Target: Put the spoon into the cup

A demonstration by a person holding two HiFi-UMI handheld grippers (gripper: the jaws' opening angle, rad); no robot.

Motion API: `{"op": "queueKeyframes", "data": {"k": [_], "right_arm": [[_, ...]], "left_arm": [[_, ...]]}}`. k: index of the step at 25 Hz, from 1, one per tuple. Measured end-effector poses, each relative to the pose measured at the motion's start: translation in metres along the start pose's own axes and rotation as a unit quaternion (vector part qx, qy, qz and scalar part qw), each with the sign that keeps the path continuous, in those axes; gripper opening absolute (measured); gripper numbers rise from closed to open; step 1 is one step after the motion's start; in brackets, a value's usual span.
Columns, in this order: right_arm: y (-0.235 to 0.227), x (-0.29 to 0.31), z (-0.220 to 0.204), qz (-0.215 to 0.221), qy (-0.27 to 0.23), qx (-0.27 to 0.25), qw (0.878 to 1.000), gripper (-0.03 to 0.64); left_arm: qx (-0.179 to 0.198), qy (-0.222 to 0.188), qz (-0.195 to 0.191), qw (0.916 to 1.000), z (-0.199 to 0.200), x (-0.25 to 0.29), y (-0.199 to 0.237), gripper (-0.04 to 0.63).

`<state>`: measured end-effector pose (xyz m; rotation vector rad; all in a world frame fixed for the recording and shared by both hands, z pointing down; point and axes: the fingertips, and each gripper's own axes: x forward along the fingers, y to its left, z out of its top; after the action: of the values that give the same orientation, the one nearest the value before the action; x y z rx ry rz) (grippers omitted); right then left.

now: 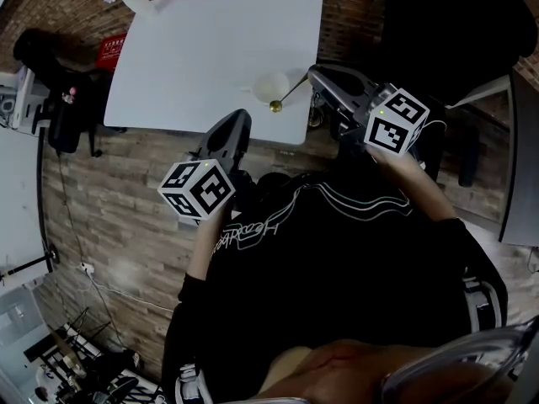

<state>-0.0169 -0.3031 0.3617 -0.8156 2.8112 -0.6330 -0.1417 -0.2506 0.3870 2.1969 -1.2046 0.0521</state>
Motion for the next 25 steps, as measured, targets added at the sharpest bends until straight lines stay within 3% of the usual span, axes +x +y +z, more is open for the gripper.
{"op": "queueKeyframes", "data": {"k": [25], "right_arm": [[-0.07,0.076,-0.052,-0.069,0.056,0.017,0.996,0.0]], "left_arm": [[-0.034,0.062,-0.004,0.9975,0.008,0.052,0.1,0.005]]}}
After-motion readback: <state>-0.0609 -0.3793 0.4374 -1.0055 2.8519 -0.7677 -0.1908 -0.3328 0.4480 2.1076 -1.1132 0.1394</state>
